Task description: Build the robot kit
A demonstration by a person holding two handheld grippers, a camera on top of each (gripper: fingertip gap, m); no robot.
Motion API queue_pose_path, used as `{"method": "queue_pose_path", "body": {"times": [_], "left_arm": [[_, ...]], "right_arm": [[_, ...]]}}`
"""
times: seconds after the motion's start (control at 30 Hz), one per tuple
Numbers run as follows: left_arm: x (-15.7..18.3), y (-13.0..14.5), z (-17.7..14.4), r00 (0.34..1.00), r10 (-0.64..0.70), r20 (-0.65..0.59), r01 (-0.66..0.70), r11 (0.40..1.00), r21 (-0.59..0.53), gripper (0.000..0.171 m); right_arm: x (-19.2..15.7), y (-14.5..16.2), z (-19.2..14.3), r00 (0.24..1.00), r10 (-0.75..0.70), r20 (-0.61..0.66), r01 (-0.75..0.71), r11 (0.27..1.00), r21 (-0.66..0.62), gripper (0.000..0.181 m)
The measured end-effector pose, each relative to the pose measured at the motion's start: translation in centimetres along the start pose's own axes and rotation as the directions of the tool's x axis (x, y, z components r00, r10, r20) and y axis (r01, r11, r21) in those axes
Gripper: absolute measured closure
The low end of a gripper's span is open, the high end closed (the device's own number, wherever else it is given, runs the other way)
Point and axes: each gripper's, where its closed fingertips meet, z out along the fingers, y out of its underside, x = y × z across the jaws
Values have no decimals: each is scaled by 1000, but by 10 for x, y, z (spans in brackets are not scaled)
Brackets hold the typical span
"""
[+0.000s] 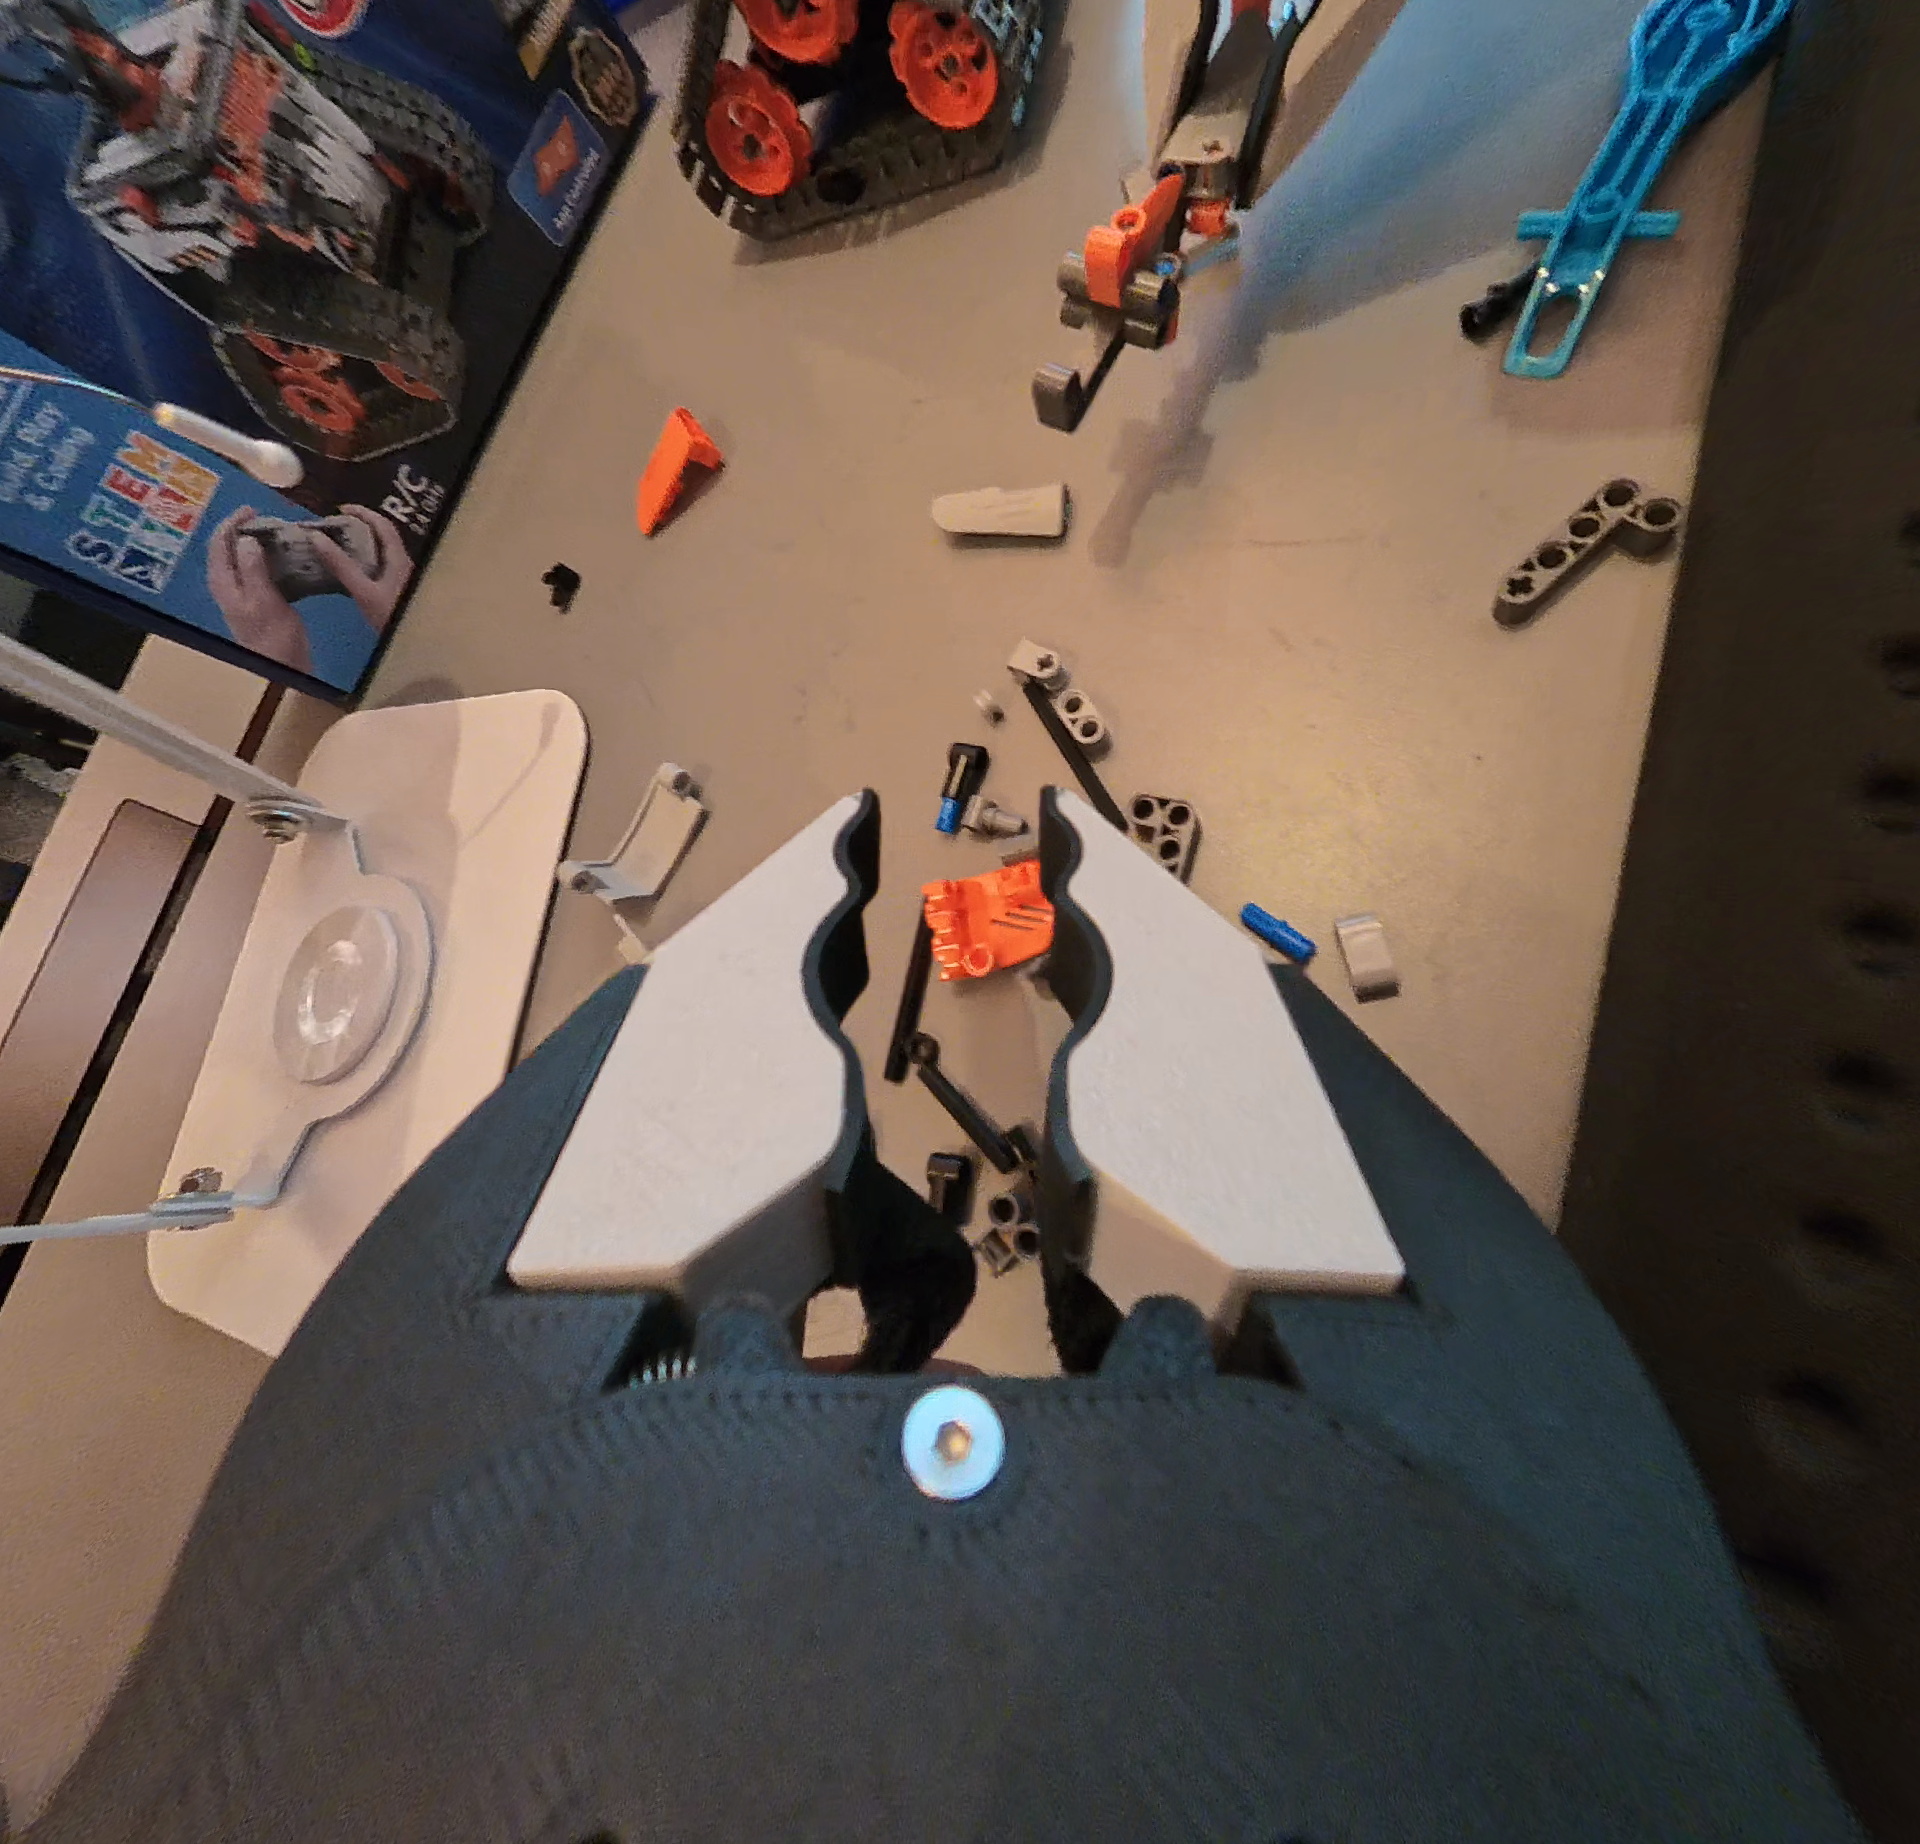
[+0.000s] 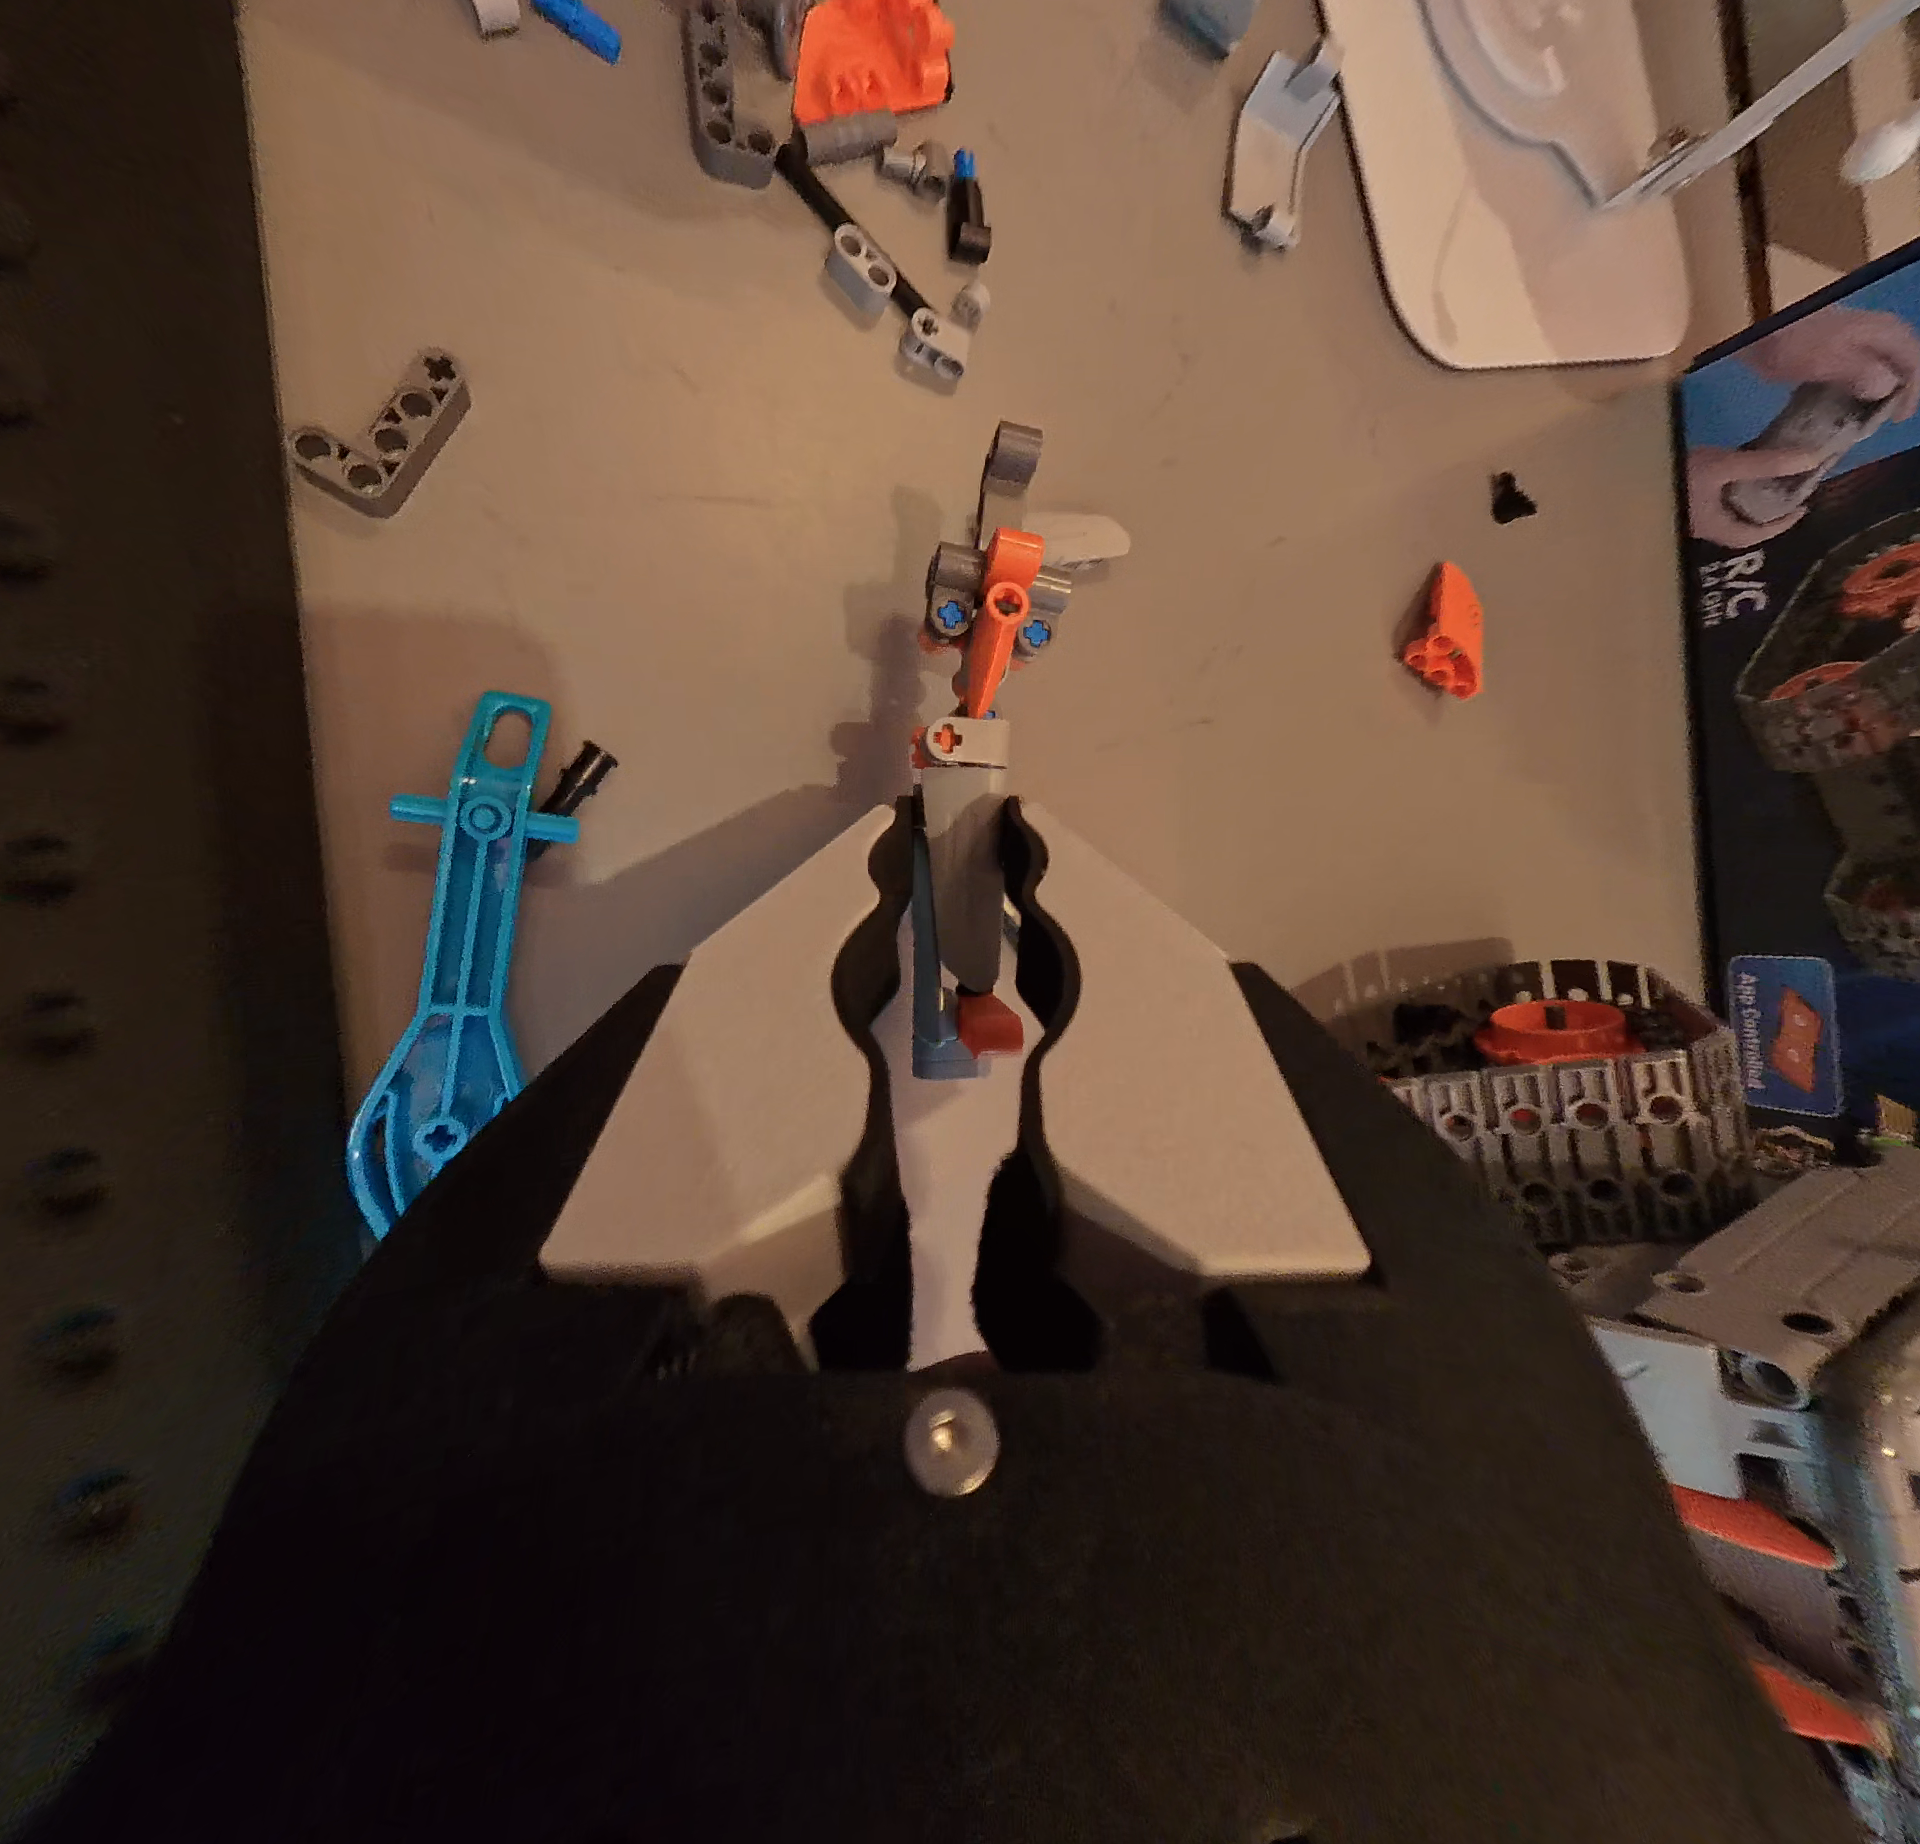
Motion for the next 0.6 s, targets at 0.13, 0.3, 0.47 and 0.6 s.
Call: {"method": "queue_pose_path", "body": {"times": [0.13,0.3,0.47,0.6], "left_arm": [[-7,-8,-2,999,-24,30,22,999,46,142],[-5,-8,5,1000,-9,30,8,999,44,142],[-4,-10,11,999,-4,34,2,999,50,142],[-7,-10,14,999,-2,51,0,999,50,142]], "right_arm": [[5,-11,-3,999,2,-39,0,998,58,167],[8,-18,-4,998,6,-63,0,995,100,167],[11,-22,-5,997,29,-73,-18,989,143,167],[15,-23,-7,995,46,-89,-31,986,162,167]]}}
